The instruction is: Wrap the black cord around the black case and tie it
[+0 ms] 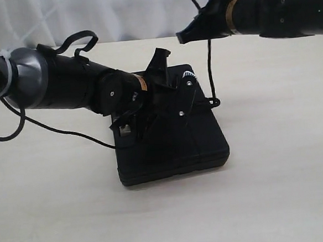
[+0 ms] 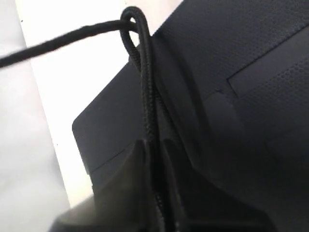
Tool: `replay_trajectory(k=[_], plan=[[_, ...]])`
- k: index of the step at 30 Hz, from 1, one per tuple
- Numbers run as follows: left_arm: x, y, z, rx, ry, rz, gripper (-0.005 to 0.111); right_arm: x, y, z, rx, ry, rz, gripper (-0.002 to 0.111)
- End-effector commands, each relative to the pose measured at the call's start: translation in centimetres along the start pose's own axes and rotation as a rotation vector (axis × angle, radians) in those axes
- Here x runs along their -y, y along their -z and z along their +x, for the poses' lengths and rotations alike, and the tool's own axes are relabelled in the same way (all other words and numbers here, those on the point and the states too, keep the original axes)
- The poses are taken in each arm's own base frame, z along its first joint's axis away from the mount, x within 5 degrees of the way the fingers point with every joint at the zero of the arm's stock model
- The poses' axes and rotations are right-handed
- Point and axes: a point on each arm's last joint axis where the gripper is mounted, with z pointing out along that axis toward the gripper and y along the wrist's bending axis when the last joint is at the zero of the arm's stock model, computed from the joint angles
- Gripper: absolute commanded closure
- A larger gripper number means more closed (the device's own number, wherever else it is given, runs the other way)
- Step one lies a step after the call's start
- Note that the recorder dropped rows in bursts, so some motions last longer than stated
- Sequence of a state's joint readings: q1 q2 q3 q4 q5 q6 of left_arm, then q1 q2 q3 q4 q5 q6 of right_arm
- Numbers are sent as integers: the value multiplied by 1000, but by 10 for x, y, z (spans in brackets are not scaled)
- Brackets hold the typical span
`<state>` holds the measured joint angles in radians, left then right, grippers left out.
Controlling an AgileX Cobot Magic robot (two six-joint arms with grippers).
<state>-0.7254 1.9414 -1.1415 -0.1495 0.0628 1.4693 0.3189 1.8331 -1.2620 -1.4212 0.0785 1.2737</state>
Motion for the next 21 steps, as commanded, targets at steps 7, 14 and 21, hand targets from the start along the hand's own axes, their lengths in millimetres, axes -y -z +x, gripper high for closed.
replay_trajectory(k=[7,14,21], plan=[[-5,1,46,-85,51,16,107,98,-11,51,-27,-358,-71,104],[-1,0,35,-67,34,42,107,143,-9,85,-36,-505,-65,104],[5,-5,36,-73,32,76,107,163,1,101,-19,-591,-53,104]])
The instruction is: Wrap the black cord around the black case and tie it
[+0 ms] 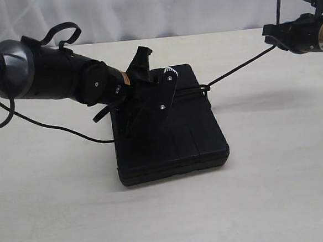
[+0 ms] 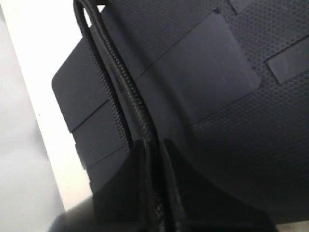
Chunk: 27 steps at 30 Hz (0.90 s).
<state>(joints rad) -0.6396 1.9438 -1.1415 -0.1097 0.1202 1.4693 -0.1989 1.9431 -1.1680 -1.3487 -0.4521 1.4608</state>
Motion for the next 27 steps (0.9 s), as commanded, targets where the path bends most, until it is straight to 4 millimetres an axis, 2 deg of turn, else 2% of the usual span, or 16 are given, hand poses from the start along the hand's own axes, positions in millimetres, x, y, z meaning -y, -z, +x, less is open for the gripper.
replay_trajectory(k=[1,6,18,27], plan=[[8,-9,2,-6,8,33,107,12,6,0,10,-19,14,104],[17,-21,5,-20,-60,68,107,15,2,8,-17,-18,23,104],[11,-18,10,-25,-46,32,107,21,2,9,-24,-3,74,104],[13,-18,10,-30,-52,62,107,36,-3,19,-67,-8,199,104]])
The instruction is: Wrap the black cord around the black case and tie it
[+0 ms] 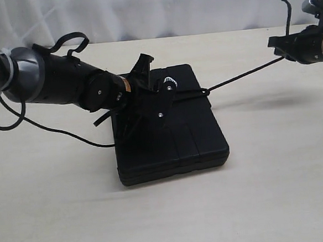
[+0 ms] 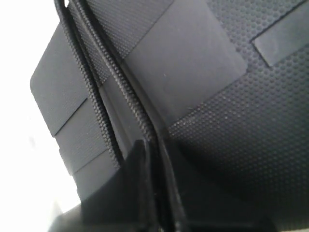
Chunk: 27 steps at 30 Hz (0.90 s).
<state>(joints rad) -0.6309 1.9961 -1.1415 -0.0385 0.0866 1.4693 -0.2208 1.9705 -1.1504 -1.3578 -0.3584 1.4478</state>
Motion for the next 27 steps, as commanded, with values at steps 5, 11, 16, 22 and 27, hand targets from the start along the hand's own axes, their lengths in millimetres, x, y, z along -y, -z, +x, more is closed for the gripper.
replay_trajectory(k=[5,11,16,22,27], plan=[[4,-1,3,-8,12,35,107,16,-7,10,-35,-7,86,104],[-13,5,2,11,84,-108,105,16,-7,10,-34,-7,81,92],[-26,35,-1,18,129,-115,79,20,-4,9,-34,-29,133,51],[-32,44,-2,25,153,-140,77,17,18,-2,-1,-18,203,51],[-41,57,-3,40,200,-186,77,-9,38,-10,32,62,13,72]])
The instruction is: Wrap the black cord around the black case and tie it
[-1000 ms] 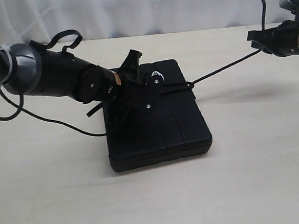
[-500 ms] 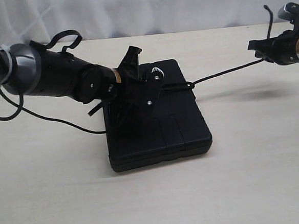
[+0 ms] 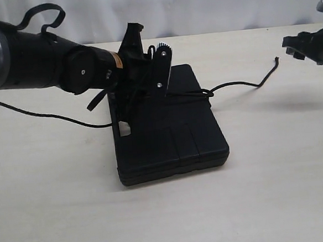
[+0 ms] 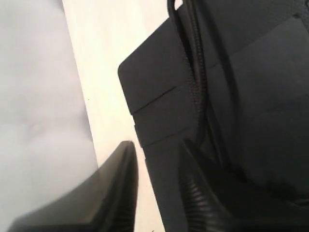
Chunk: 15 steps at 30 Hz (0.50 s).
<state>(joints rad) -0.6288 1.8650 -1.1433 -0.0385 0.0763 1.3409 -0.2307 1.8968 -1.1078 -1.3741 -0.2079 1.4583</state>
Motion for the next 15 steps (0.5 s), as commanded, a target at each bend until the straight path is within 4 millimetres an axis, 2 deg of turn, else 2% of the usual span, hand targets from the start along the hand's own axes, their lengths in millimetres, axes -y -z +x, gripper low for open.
replay_trajectory(k=[1,3,4,10,13,15], plan=[[-12,15,-1,14,88,-57,77,-21,22,-4,20,70,-191,82],[-17,20,-3,23,131,-79,77,-30,26,1,-15,140,-284,100],[-20,24,-3,30,164,-95,77,-32,27,4,-43,166,-316,104],[-37,50,-8,77,374,-169,77,-37,20,24,-173,90,-415,104],[-42,59,-10,95,448,-189,78,-49,16,36,-224,100,-542,104],[-45,63,-7,95,482,-197,80,-56,11,43,-249,111,-558,104]])
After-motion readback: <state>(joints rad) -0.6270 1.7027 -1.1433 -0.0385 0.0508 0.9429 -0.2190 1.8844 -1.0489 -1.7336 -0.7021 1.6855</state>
